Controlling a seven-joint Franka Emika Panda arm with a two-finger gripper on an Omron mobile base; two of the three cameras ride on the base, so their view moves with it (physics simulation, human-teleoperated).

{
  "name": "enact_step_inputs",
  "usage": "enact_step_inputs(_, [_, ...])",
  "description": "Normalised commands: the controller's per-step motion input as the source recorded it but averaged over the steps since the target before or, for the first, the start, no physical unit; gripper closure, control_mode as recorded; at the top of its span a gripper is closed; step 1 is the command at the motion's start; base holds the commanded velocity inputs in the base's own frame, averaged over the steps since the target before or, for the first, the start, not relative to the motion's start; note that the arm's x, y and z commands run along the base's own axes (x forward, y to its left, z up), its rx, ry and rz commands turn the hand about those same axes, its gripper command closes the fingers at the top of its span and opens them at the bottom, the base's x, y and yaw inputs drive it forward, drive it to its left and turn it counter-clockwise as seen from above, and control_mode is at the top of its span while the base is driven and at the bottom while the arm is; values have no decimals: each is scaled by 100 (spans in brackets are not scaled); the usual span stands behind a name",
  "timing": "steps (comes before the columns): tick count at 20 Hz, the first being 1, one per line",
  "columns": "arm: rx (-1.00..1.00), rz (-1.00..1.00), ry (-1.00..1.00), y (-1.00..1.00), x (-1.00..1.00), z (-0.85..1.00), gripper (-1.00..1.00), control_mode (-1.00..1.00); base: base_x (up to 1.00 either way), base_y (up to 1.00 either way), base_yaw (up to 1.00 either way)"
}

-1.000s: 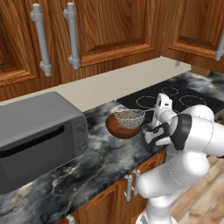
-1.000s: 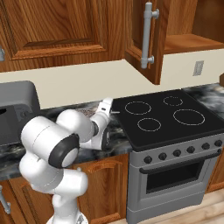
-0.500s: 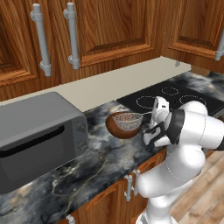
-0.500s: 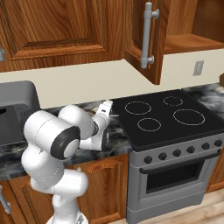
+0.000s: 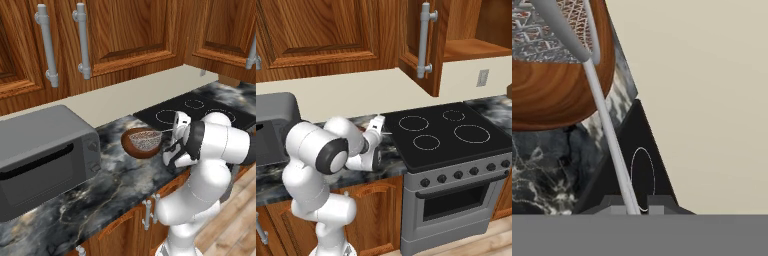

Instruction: Open the cabinet and setup a tea strainer by placing it in the bowl upright.

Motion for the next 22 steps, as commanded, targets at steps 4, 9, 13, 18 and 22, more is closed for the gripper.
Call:
enact_step_inputs(4, [-4,-3,-7,0,23,-38,100,-100,0,0,0])
enact_step_inputs(9, [-4,-6,-6,6,34,-39,100,-100,0,0,0])
enact_step_inputs(13, [-3,-7,-8,11,31,-42,100,-100,0,0,0])
enact_step_inputs(18, [0,-5,-13,6,19,-46,100,-100,0,0,0])
enact_step_inputs(22, [0,-4,-15,4,8,-45,100,-100,0,0,0])
